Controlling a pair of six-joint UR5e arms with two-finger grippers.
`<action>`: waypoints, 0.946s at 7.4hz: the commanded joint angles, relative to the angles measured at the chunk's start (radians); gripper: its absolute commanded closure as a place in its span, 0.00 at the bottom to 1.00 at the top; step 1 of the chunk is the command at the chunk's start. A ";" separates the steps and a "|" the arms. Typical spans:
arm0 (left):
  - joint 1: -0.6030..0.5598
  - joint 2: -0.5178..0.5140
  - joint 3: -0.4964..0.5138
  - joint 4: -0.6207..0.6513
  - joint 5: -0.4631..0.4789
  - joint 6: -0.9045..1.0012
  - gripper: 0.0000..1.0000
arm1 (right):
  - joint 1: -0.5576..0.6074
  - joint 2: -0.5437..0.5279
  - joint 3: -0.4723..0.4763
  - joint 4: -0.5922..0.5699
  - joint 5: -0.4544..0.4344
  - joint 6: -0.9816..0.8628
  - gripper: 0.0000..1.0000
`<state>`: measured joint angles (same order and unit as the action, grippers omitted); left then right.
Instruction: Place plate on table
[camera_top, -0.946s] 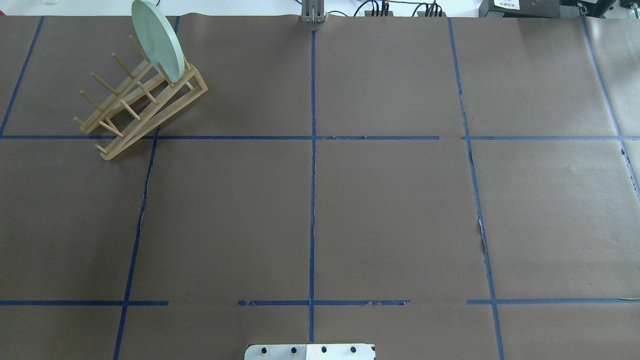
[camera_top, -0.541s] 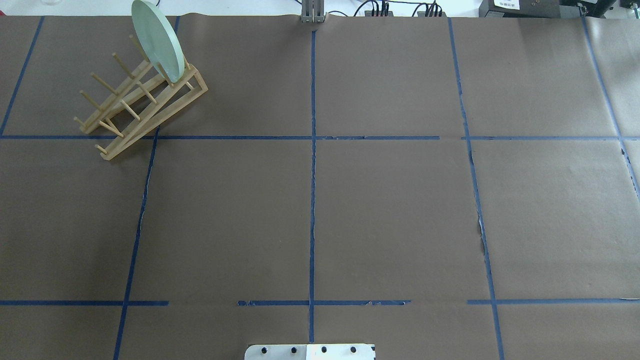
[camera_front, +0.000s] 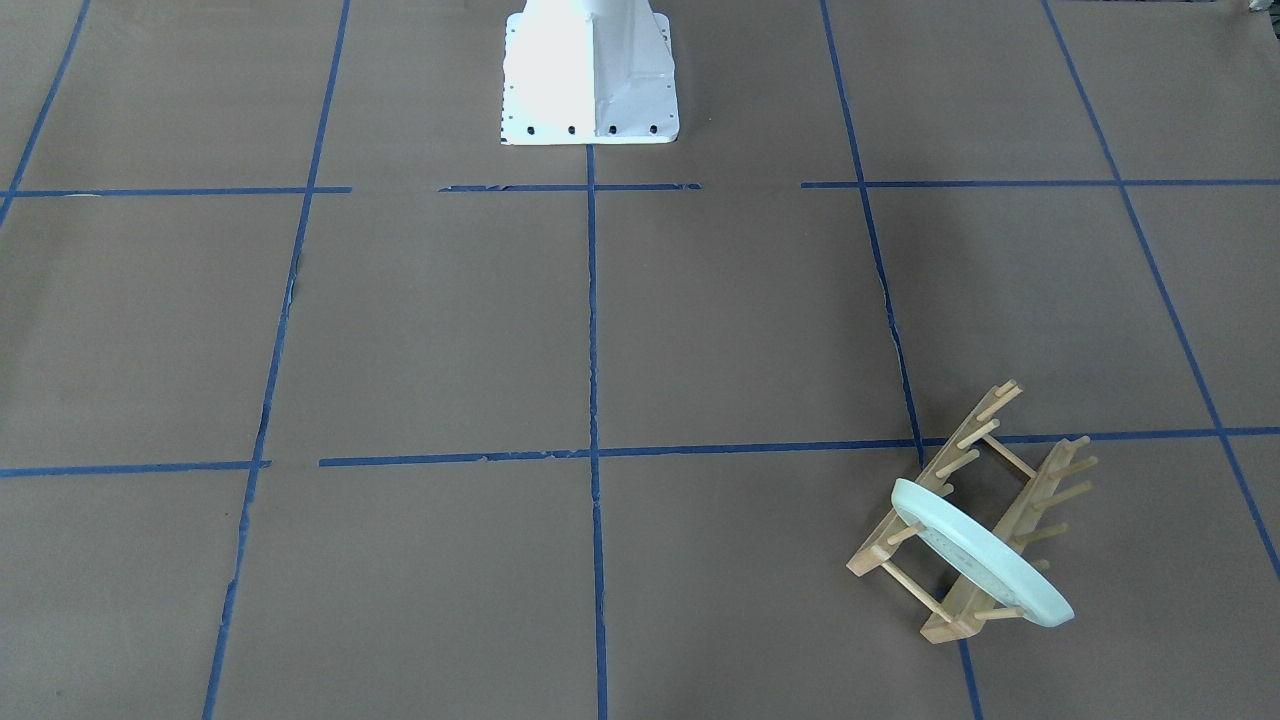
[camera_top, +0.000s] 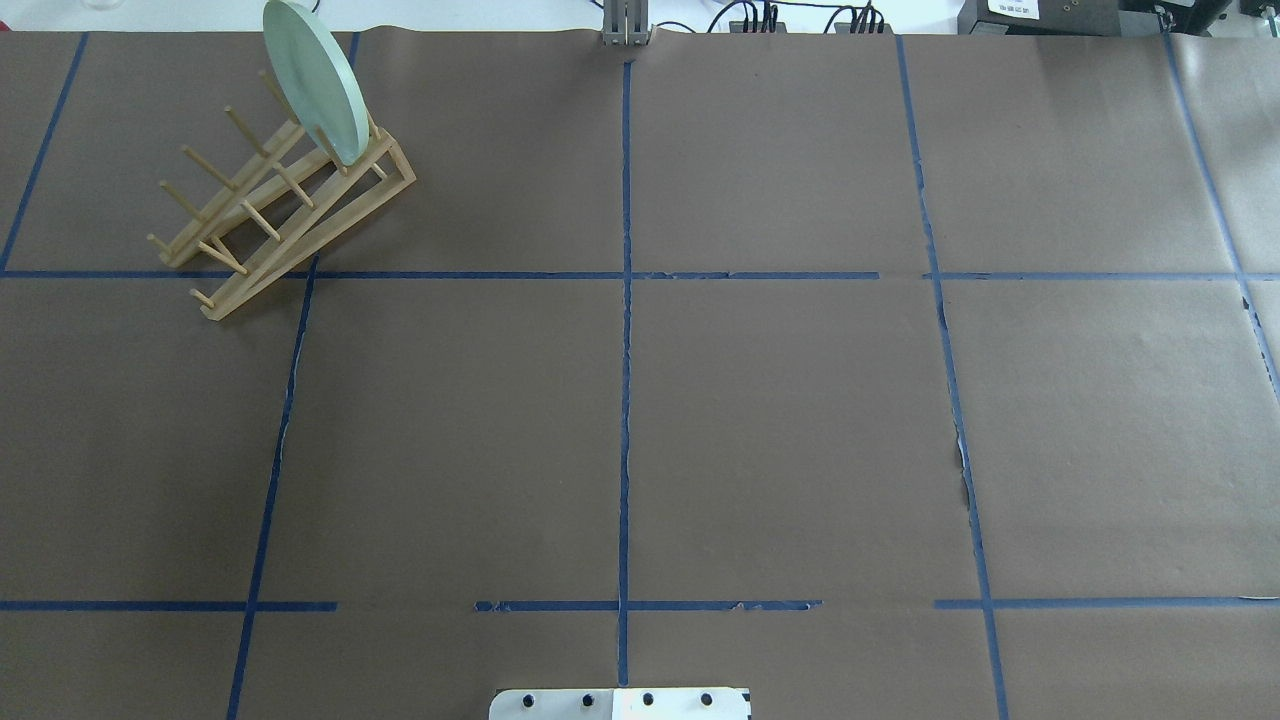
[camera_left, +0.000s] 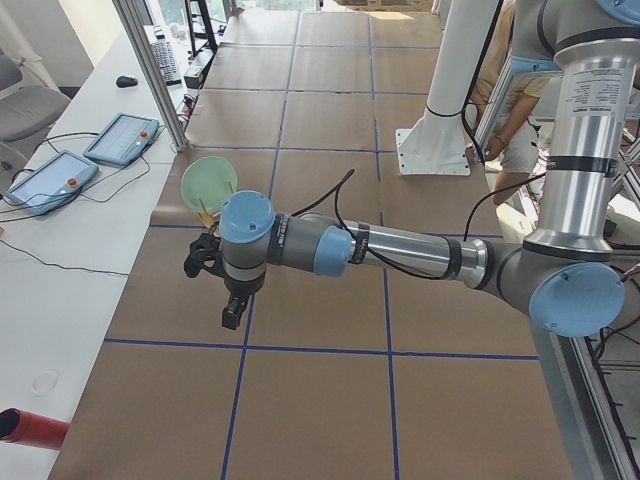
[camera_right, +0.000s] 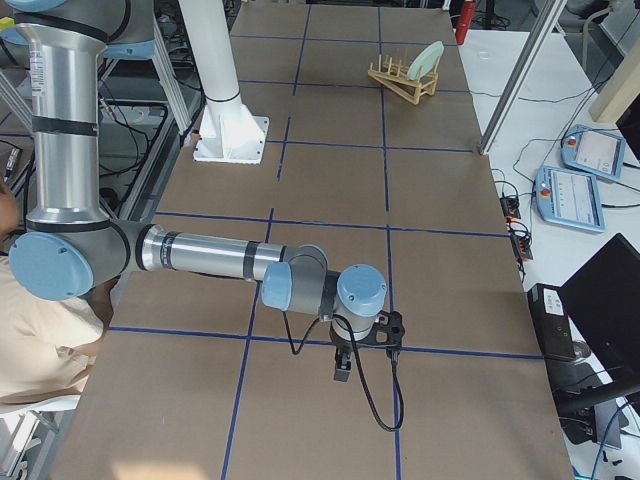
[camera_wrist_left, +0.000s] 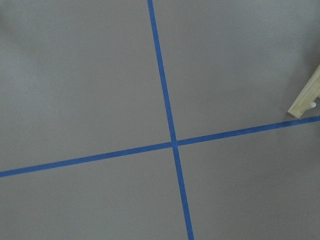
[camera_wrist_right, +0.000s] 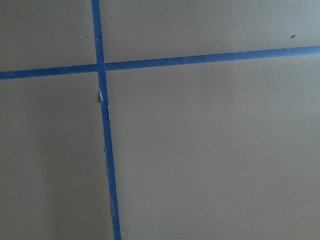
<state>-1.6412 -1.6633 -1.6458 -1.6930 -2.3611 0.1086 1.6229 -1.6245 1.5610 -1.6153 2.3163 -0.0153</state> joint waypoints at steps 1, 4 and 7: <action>0.006 -0.087 0.137 -0.205 -0.048 -0.085 0.00 | 0.000 0.000 -0.001 0.000 0.000 0.000 0.00; 0.200 -0.205 0.155 -0.463 -0.138 -0.712 0.00 | 0.000 0.000 -0.001 0.000 0.000 0.000 0.00; 0.332 -0.341 0.228 -0.682 -0.064 -1.355 0.00 | 0.000 0.000 -0.001 0.000 0.000 0.000 0.00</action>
<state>-1.3483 -1.9526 -1.4563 -2.2689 -2.4591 -0.9693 1.6229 -1.6245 1.5605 -1.6153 2.3163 -0.0154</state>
